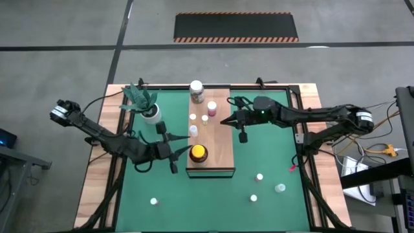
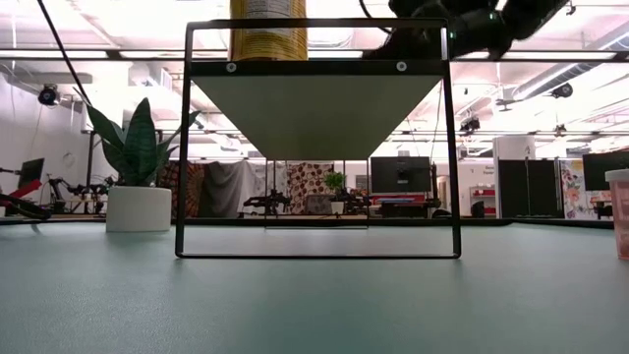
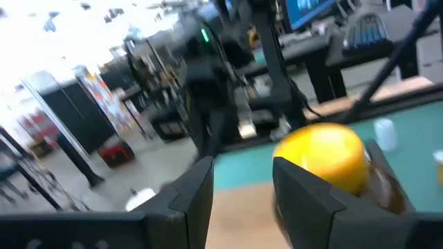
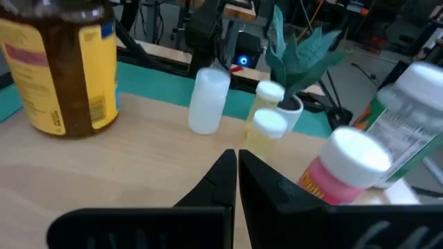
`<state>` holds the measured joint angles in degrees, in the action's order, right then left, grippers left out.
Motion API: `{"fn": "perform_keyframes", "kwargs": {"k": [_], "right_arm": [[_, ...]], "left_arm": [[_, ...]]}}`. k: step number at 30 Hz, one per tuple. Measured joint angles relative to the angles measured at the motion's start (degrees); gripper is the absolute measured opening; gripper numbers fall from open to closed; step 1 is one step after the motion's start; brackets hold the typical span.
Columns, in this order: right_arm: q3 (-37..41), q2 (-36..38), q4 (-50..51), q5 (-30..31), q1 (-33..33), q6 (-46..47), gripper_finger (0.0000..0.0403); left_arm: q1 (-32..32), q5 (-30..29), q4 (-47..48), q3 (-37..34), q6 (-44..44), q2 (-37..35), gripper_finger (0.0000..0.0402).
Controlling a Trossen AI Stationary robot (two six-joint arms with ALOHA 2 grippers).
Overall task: Pick and place medicine bottles onto shelf by color
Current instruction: Put the pink pill bottle on the shelf
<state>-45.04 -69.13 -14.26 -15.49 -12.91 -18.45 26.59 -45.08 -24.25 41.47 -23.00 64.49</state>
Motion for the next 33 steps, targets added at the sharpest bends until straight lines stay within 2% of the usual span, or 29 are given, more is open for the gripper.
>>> {"fn": "perform_keyframes", "kwargs": {"k": [5,19,23,25,33], "right_arm": [[4.25,-1.73,-6.49,0.03,0.02,3.49,0.0009],[9.18,0.05,-4.91,2.24,2.14,12.90,0.0009],[5.22,0.08,5.68,13.49,4.13,14.53,0.0009],[2.04,0.08,12.81,16.57,4.82,13.40,0.0009],[-14.48,-1.89,27.30,17.03,3.17,5.23,0.0009]], "left_arm": [[-0.02,0.00,-6.60,0.00,-7.50,-0.02,0.0134],[0.01,0.02,-7.91,0.02,-7.39,0.00,0.0134],[0.02,0.02,-7.93,0.02,-7.37,0.32,0.0134],[0.00,0.02,-8.34,0.00,-7.39,0.52,0.0134],[0.04,0.02,-8.08,-1.37,-7.34,2.08,0.0134]]}}
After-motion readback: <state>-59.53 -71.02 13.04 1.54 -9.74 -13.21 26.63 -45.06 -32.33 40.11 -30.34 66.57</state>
